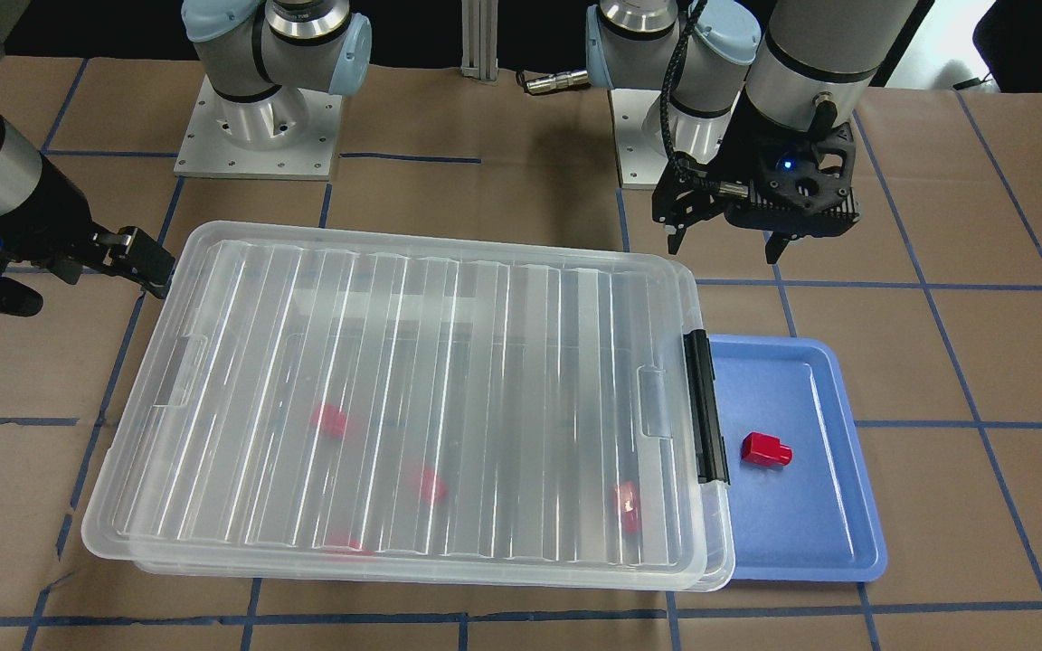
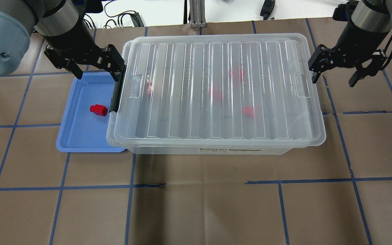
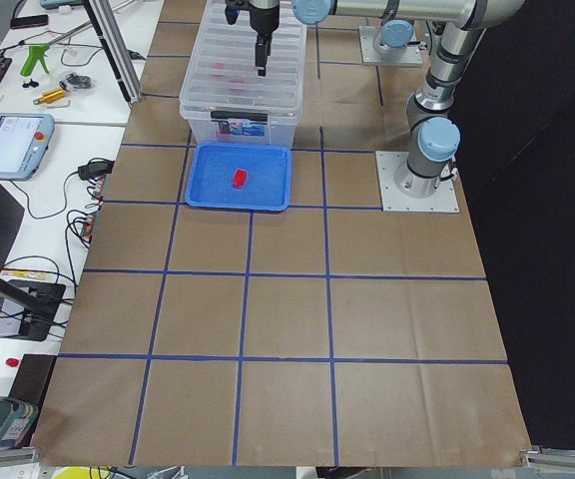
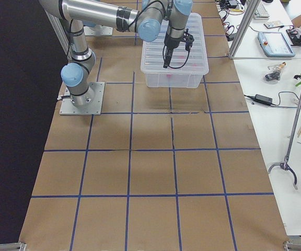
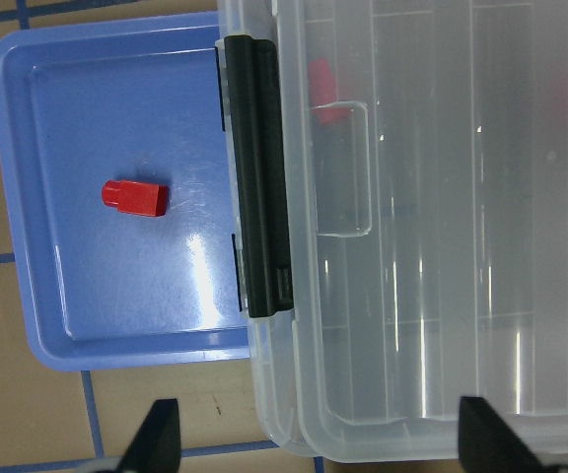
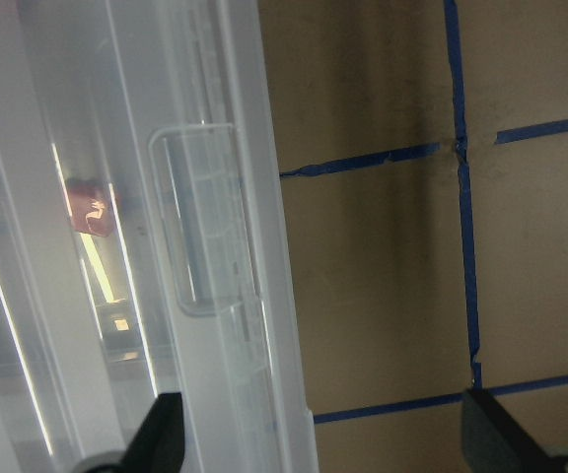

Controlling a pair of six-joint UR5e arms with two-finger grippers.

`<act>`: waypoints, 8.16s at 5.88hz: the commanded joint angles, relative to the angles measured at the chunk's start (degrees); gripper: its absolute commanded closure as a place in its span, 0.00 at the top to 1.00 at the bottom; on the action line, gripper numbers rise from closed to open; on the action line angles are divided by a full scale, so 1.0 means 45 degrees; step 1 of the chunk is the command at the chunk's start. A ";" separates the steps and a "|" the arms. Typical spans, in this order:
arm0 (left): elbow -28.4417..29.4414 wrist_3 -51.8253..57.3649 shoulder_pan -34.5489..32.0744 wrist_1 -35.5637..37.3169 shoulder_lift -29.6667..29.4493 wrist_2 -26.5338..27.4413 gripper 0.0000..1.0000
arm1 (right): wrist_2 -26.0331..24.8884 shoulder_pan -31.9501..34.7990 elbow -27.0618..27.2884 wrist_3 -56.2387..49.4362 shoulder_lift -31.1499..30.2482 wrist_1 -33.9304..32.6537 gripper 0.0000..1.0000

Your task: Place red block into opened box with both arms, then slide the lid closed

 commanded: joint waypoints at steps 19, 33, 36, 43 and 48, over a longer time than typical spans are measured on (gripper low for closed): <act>-0.2318 2.4824 0.3691 0.4417 -0.3490 0.0039 0.98 | -0.2453 -0.3670 0.1480 -0.6064 0.0814 -0.2641 1.00; -0.0612 2.3235 0.2741 0.1924 -0.2173 -0.0312 0.19 | 0.0124 0.2022 -0.3384 0.2416 -0.0203 0.2555 1.00; -0.0488 1.9294 -0.0029 0.2108 -0.2225 -0.0371 0.20 | 0.0222 0.2206 -0.3325 0.2583 -0.0182 0.2593 1.00; -0.2383 1.7266 -0.1680 0.6853 -0.5445 -0.0391 0.20 | 0.0222 0.2187 -0.3091 0.2544 -0.0202 0.2613 1.00; -0.2364 1.7149 -0.1680 0.7051 -0.5939 -0.0390 0.98 | 0.0164 0.2147 -0.3071 0.2427 -0.0163 0.2515 1.00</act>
